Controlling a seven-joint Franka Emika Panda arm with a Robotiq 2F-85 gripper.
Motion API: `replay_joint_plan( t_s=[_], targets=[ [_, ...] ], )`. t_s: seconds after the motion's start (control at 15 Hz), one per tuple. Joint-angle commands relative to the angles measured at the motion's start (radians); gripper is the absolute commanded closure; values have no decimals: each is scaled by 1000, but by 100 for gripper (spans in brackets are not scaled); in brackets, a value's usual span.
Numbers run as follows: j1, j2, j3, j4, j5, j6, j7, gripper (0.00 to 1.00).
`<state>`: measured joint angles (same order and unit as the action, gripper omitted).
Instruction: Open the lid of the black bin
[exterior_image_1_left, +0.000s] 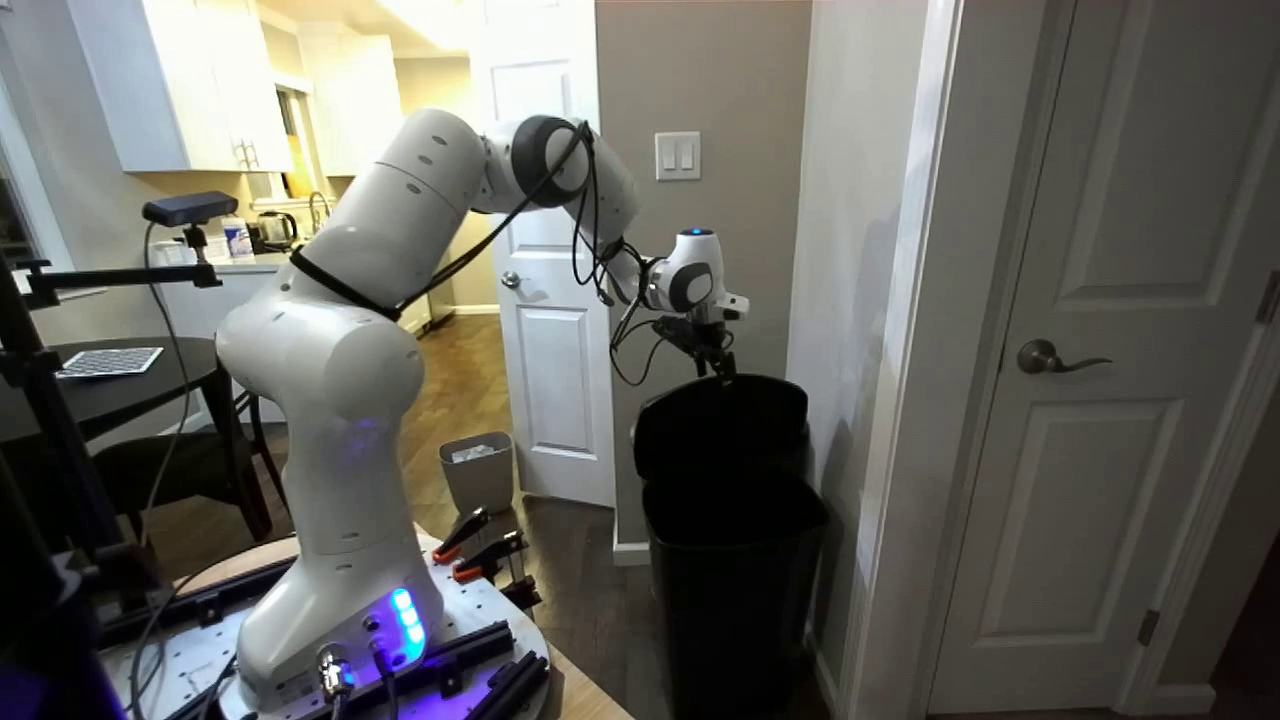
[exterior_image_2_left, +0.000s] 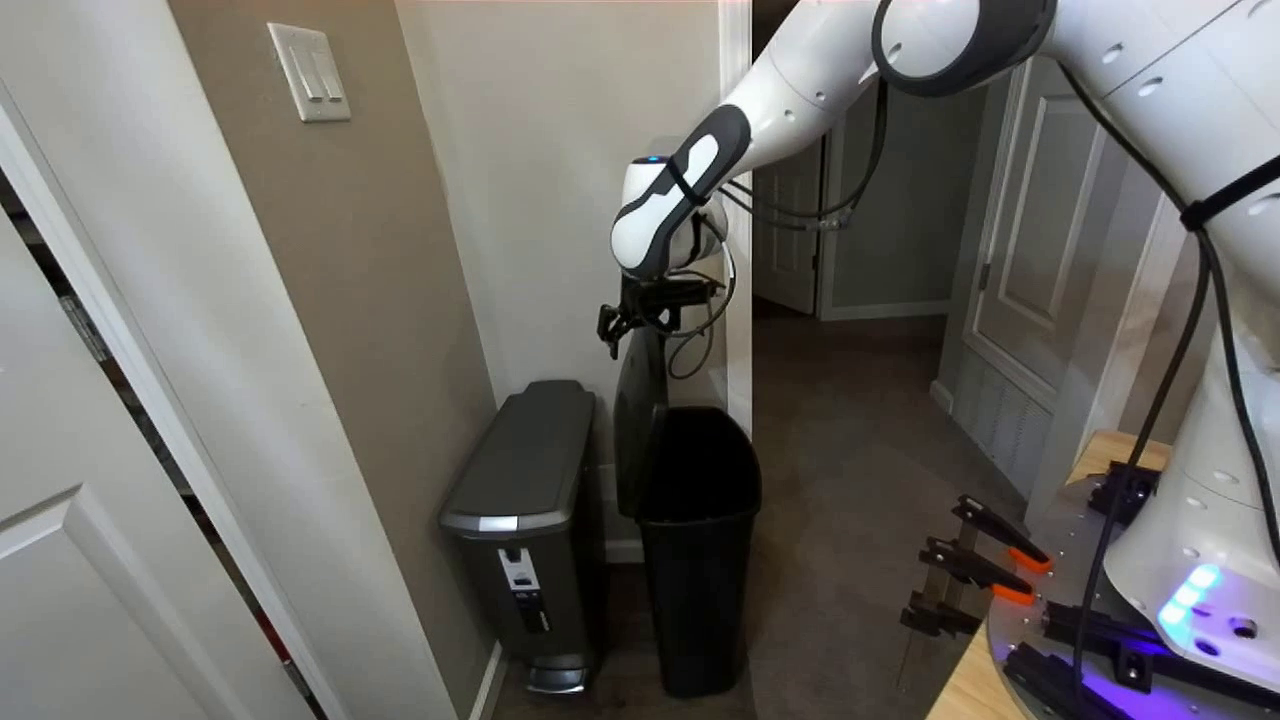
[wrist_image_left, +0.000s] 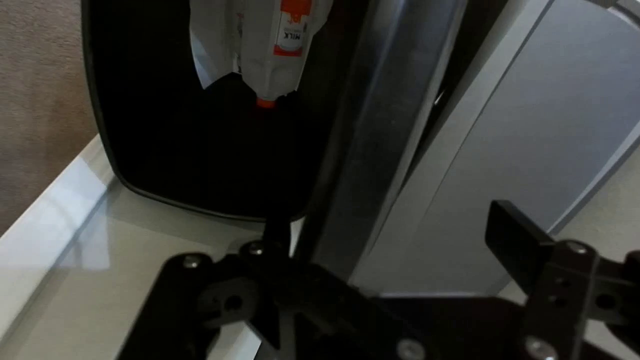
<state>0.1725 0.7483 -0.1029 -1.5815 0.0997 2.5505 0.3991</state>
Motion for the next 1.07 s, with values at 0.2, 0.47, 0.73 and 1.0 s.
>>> replay_joint_plan(
  t_s=[0.2, 0.47, 0.73, 1.0],
  targets=[
    [167, 236, 40, 376, -36, -237, 234, 0],
    [185, 337, 73, 548, -38, -316, 269, 0],
    [192, 302, 72, 475, -51, -268, 252, 0],
    [191, 302, 72, 475, -51, -268, 252, 0]
  ],
)
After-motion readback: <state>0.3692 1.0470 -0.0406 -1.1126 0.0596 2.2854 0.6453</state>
